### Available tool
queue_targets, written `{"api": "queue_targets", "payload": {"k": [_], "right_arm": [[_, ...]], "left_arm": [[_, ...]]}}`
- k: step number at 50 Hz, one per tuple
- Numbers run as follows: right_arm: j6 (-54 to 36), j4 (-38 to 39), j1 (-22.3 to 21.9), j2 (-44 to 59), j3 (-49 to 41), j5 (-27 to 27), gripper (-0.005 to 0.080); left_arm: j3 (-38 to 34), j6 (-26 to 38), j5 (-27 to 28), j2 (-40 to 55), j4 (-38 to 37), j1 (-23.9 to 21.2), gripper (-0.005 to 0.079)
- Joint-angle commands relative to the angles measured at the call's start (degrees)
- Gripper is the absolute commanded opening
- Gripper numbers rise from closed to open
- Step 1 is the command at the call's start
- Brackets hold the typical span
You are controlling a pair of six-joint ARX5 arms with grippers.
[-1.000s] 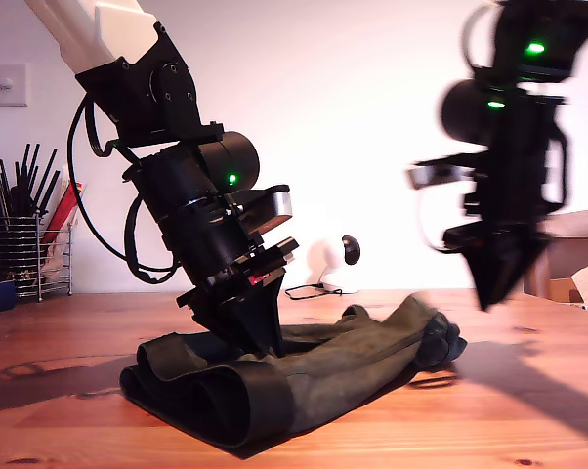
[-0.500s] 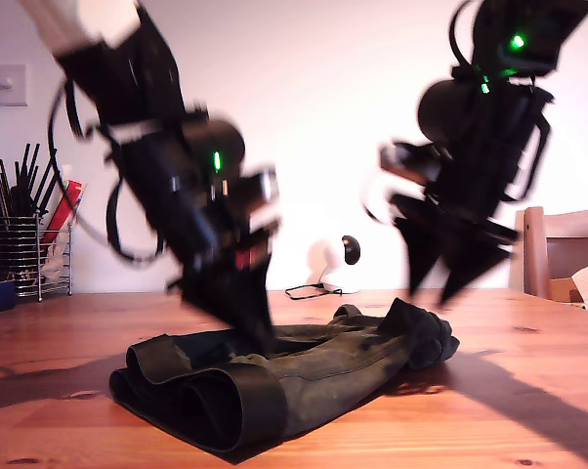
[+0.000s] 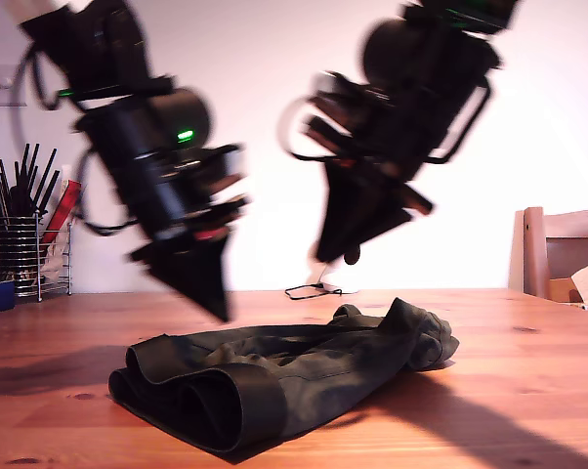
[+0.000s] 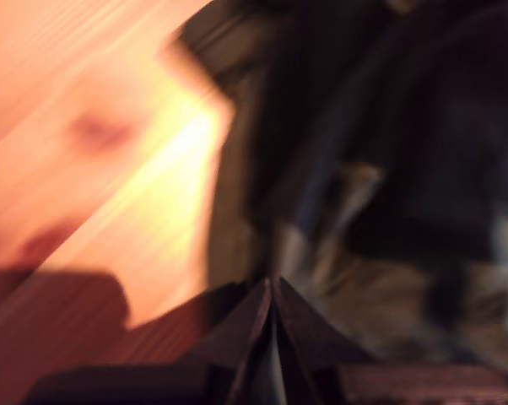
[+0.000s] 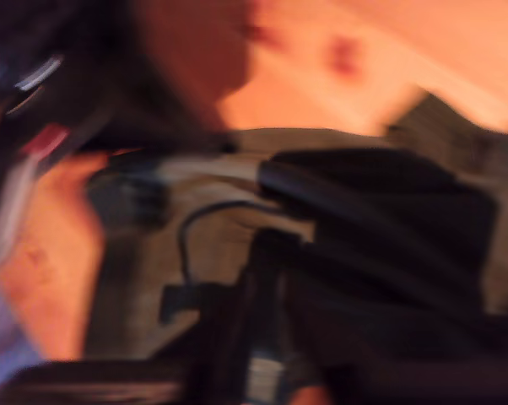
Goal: Fold the underwear in front of you. After folding it, place it to the right side.
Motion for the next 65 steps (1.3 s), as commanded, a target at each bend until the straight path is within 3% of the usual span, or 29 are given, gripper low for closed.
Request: {"api": "queue_targets", "payload": {"k": [1,13,22,36,43,50,65], "right_arm": [[0.31,0.59,1.18,3.17,-0.02,-0.59,-0.0013],[1.53,5.55,3.87,5.46,-1.49,-1.70,-0.0013],[1.55,14.49,4.61,5.42,-8.09,-1.01,-0.0013],[3.58,24.85,7.87,2.38,-16.72,-1.31,-0.0013],[2.19,23.02,9.57,1.86,-17.92,-1.57,-0.0013],[-2.82,19.30,9.46,1.86,-20.65,-1.62,-0.0013],[-14.62,11.98,3.52,1.77,-23.26,-4.24,-0.0013]], "left_arm": [[-0.57,0.04,0.02,0.68,-0.66,0.85,-0.0019],[-1.18,0.76,0.28,0.68,-0.50,4.00,-0.0019],[-2.19,1.64,3.45,0.50,1.68,5.14,-0.0019],[-21.51,-1.38,5.22,-10.19,17.40,5.55,-0.0019],[-28.13,-3.19,6.69,-14.93,21.99,6.03,-0.0019],[-29.33,-4.66,9.01,-16.50,22.49,5.35,-0.0019],[-29.33,-6.62,12.79,-16.50,22.77,2.38,-0.0019]]}}
